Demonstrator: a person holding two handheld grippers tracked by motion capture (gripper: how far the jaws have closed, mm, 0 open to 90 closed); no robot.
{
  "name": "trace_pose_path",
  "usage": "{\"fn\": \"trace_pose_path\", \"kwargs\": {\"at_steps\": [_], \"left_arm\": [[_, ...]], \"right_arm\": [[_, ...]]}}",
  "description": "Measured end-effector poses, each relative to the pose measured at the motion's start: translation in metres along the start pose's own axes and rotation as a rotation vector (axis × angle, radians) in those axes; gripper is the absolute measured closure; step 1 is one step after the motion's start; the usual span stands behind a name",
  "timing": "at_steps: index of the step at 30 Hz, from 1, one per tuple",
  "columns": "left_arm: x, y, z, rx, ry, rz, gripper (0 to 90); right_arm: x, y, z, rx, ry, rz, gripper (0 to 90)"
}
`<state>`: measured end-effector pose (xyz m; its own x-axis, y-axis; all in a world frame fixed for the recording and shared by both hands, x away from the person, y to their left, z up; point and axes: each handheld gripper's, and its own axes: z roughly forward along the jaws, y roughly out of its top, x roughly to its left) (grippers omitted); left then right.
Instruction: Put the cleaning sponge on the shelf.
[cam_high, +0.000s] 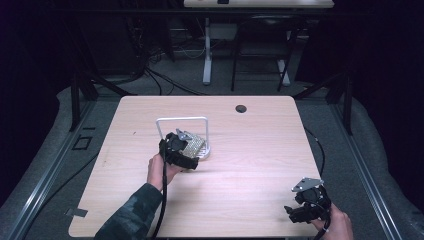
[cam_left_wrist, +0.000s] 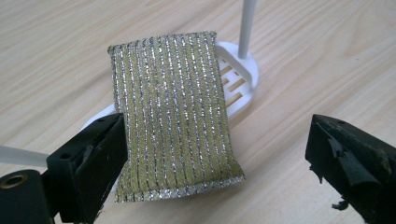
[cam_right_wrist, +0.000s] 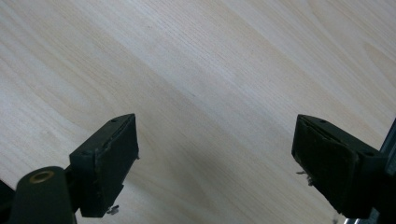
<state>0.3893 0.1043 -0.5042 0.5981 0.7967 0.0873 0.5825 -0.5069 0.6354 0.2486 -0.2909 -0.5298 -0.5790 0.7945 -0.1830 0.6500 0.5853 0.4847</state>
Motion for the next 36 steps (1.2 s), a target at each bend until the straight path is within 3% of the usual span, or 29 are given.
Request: {"fn": "trace_pose_path", "kwargs": {"at_steps": [4, 13, 17, 27, 36], "left_arm": [[-0.007, -0.002, -0.010, -0.016, 0.011, 0.038, 5.8], [-0.022, -0.010, -0.034, -0.048, -0.017, 0.075, 5.3], [-0.026, -0.018, -0.046, -0.076, -0.036, 0.072, 5.5], [-0.026, -0.041, -0.067, -0.077, -0.050, 0.076, 5.1], [-0.021, -0.068, -0.079, -0.080, -0.028, 0.047, 5.7]], "right_arm": [[0.001, 0.000, 0.000, 0.002, 0.002, 0.001, 13.9], [0.002, 0.001, 0.001, 0.006, -0.002, -0.009, 13.9], [0.002, 0.001, 0.002, 0.009, 0.000, -0.005, 13.9], [0.003, 0.002, 0.002, 0.012, -0.002, -0.008, 13.9], [0.003, 0.003, 0.005, 0.018, -0.004, -0.019, 13.9]]}}
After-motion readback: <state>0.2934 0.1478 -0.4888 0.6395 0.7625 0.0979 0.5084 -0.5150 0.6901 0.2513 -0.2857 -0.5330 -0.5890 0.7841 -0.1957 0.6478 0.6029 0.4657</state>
